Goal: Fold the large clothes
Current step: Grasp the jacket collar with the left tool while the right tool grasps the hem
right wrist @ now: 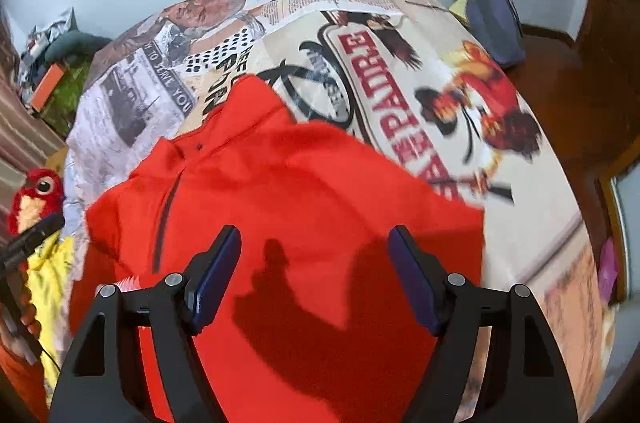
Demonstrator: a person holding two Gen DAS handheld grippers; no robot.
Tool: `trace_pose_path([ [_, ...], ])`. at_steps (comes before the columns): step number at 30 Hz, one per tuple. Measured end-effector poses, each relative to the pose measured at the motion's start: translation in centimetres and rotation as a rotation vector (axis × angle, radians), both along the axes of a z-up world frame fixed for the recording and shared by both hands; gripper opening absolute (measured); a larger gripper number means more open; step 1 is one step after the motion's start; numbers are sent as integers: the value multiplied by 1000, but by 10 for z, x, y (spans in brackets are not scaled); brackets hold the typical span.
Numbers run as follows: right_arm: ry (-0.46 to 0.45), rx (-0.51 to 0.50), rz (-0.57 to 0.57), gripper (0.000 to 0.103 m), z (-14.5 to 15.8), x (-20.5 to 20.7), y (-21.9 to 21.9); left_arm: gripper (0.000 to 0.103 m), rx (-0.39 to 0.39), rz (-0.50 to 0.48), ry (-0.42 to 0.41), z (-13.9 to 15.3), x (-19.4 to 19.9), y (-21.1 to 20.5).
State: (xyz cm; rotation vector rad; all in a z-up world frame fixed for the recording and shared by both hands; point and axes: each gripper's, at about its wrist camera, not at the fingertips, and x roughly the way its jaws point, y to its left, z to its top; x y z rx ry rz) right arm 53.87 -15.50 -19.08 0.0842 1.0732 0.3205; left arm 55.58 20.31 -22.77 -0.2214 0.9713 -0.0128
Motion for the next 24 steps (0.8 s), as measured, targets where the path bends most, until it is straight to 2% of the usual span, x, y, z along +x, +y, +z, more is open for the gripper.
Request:
trace_pose_path([
  [4, 23, 34, 28, 73, -8, 27, 4, 72, -66, 21, -10, -13, 31, -1],
  [7, 7, 30, 32, 73, -15, 40, 4, 73, -157, 50, 7, -32, 48, 2],
  [10, 44, 47, 66, 73, -32, 50, 3, 74, -210, 106, 26, -56, 62, 6],
  [13, 81, 41, 46, 74, -54, 56, 2, 74, -283, 135, 65, -81, 71, 7],
  [15, 70, 81, 35, 77, -58, 55, -2, 74, -259, 134, 60, -88, 72, -1],
  [18, 76, 74, 24, 75, -57, 53, -1, 74, -205, 57, 60, -85, 76, -21],
  [20, 78, 67, 41, 64, -54, 51, 3, 63, -218, 50, 62, -82, 78, -30],
  [22, 94, 91, 65, 35, -50, 48, 8, 36, -230, 36, 61, -80, 78, -37],
  [23, 92, 84, 81, 27, -47, 45, 13, 32, -215, 38, 65, -79, 78, -42],
  [24, 91, 64, 98, 13, -45, 42, 17, 20, -188, 41, 67, -77, 77, -45],
])
